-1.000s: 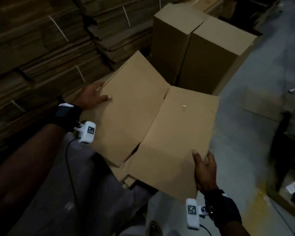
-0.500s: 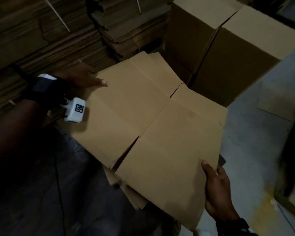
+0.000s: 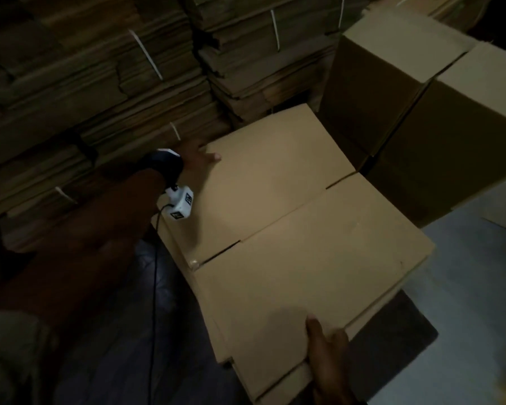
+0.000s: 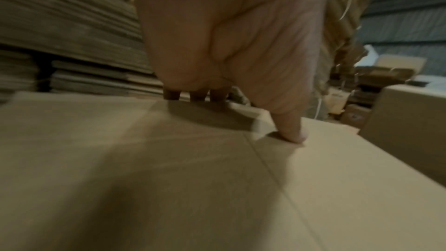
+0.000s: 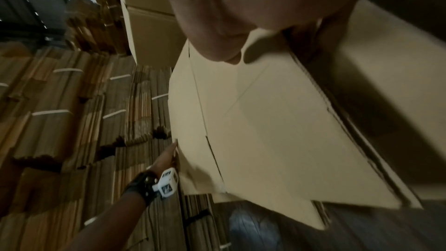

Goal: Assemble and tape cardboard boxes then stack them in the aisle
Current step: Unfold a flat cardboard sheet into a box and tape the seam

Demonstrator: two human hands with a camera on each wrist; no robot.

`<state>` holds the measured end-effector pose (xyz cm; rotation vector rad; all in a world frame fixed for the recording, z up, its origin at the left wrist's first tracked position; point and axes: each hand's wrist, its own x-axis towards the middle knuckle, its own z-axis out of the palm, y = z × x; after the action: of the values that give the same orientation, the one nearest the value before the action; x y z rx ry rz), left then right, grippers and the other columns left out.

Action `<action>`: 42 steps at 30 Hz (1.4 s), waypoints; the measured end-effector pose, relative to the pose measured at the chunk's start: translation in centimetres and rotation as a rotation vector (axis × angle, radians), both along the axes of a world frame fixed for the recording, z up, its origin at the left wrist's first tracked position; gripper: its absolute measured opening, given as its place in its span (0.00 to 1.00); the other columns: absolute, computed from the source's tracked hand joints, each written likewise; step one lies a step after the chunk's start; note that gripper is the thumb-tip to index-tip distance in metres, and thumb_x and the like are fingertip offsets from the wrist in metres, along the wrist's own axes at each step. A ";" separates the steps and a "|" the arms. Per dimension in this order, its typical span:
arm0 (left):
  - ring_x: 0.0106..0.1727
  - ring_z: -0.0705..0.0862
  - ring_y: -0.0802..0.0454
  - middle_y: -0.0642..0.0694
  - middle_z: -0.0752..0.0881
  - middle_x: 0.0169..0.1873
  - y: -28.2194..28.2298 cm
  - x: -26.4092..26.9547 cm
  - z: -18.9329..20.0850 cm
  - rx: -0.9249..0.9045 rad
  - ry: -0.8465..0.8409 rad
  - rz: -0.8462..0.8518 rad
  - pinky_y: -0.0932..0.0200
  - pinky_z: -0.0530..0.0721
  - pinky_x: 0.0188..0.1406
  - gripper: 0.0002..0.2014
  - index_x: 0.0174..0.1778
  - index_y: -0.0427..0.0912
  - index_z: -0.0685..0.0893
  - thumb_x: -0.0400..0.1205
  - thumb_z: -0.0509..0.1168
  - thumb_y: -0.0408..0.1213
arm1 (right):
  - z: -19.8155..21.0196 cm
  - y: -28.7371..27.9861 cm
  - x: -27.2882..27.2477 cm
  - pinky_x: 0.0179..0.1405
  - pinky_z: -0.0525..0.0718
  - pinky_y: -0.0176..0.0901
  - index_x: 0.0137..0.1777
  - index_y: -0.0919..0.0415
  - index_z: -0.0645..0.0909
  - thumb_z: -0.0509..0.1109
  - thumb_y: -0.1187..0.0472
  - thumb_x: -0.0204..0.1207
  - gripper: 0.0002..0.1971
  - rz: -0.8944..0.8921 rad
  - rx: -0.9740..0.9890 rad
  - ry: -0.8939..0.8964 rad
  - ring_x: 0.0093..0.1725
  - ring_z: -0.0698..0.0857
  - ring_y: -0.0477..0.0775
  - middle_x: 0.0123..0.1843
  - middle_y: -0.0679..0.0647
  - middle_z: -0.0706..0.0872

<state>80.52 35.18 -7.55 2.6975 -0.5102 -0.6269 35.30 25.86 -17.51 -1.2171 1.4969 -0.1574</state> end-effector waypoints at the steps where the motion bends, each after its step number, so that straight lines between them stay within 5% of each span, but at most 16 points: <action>1: 0.82 0.70 0.39 0.35 0.69 0.83 0.1 0.1 -0.8 -0.033 0.043 0.011 0.51 0.69 0.76 0.39 0.86 0.39 0.65 0.83 0.68 0.56 | 0.0 0.2 0.2 0.66 0.80 0.55 0.65 0.68 0.79 0.80 0.50 0.76 0.26 -0.010 -0.024 0.062 0.66 0.84 0.66 0.62 0.69 0.85; 5: 0.83 0.69 0.42 0.39 0.67 0.84 0.5 0.4 -3.4 -0.121 0.152 -0.006 0.49 0.72 0.77 0.39 0.88 0.49 0.61 0.83 0.69 0.56 | -0.9 0.8 0.9 0.77 0.73 0.59 0.75 0.65 0.73 0.82 0.41 0.69 0.42 -0.030 -0.145 0.176 0.75 0.76 0.70 0.74 0.71 0.76; 10: 0.83 0.70 0.43 0.45 0.65 0.85 1.3 0.9 -5.3 -0.099 0.145 -0.029 0.49 0.71 0.76 0.44 0.88 0.52 0.59 0.79 0.71 0.61 | -2.1 1.9 0.8 0.70 0.80 0.63 0.75 0.49 0.69 0.77 0.26 0.58 0.49 -0.004 -0.364 0.187 0.69 0.79 0.66 0.69 0.64 0.74; 13: 0.84 0.67 0.41 0.43 0.64 0.86 1.8 1.7 -6.2 -0.037 0.148 0.025 0.45 0.68 0.79 0.51 0.88 0.48 0.60 0.74 0.71 0.70 | -1.2 1.4 1.1 0.79 0.70 0.66 0.81 0.54 0.65 0.82 0.36 0.64 0.49 -0.056 -0.388 0.217 0.77 0.69 0.72 0.78 0.69 0.68; 16: 0.82 0.70 0.37 0.40 0.68 0.84 2.4 2.1 -7.0 0.081 0.156 0.035 0.39 0.70 0.80 0.62 0.86 0.48 0.66 0.61 0.64 0.86 | -0.5 -0.3 1.0 0.84 0.58 0.53 0.87 0.67 0.60 0.83 0.47 0.71 0.52 -0.093 -0.290 0.132 0.85 0.63 0.69 0.86 0.71 0.63; 18: 0.83 0.68 0.37 0.40 0.65 0.85 3.2 1.7 -8.3 0.025 0.195 0.074 0.39 0.68 0.81 0.62 0.87 0.47 0.63 0.63 0.66 0.84 | -0.9 -0.7 0.7 0.84 0.51 0.43 0.89 0.69 0.51 0.81 0.51 0.76 0.53 -0.069 -0.278 0.091 0.88 0.57 0.64 0.89 0.66 0.56; 21: 0.83 0.67 0.40 0.43 0.65 0.85 3.9 -0.6 -9.9 -0.186 0.201 0.154 0.40 0.67 0.82 0.59 0.88 0.50 0.61 0.65 0.70 0.79 | -1.6 -0.1 0.4 0.85 0.43 0.41 0.90 0.64 0.43 0.74 0.36 0.77 0.57 -0.082 -0.301 0.140 0.90 0.50 0.60 0.92 0.60 0.48; 27: 0.84 0.66 0.38 0.39 0.65 0.85 4.2 -3.7 -9.4 -0.194 0.083 0.155 0.46 0.62 0.83 0.50 0.87 0.43 0.63 0.76 0.62 0.75 | -0.8 -0.2 0.3 0.84 0.44 0.43 0.90 0.63 0.41 0.72 0.42 0.80 0.53 -0.054 -0.264 0.179 0.90 0.48 0.60 0.92 0.59 0.46; 33: 0.78 0.74 0.34 0.34 0.73 0.80 4.7 -4.3 -9.1 -0.031 0.058 0.157 0.43 0.70 0.78 0.60 0.83 0.37 0.69 0.68 0.54 0.85 | -1.7 -0.6 -0.7 0.85 0.46 0.47 0.90 0.62 0.39 0.69 0.39 0.81 0.53 -0.013 -0.239 0.213 0.90 0.49 0.61 0.92 0.59 0.46; 37: 0.79 0.72 0.32 0.33 0.72 0.80 4.3 -4.9 -9.0 -0.036 0.012 0.156 0.38 0.71 0.78 0.55 0.84 0.39 0.66 0.73 0.57 0.81 | -1.7 -1.0 -1.3 0.85 0.45 0.45 0.90 0.63 0.39 0.71 0.41 0.81 0.54 0.033 -0.277 0.156 0.90 0.49 0.60 0.92 0.60 0.46; 42: 0.79 0.70 0.31 0.33 0.71 0.78 2.9 -8.6 -7.8 -0.005 -0.217 -0.057 0.35 0.72 0.76 0.47 0.78 0.43 0.71 0.74 0.56 0.78 | -0.1 -2.6 -2.1 0.84 0.62 0.59 0.90 0.61 0.48 0.79 0.51 0.77 0.52 0.040 -0.394 0.098 0.86 0.62 0.66 0.88 0.63 0.60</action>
<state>71.95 38.11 -15.35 2.7708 -0.6434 -0.3468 33.16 23.27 -17.60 -1.5857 1.5712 -0.3840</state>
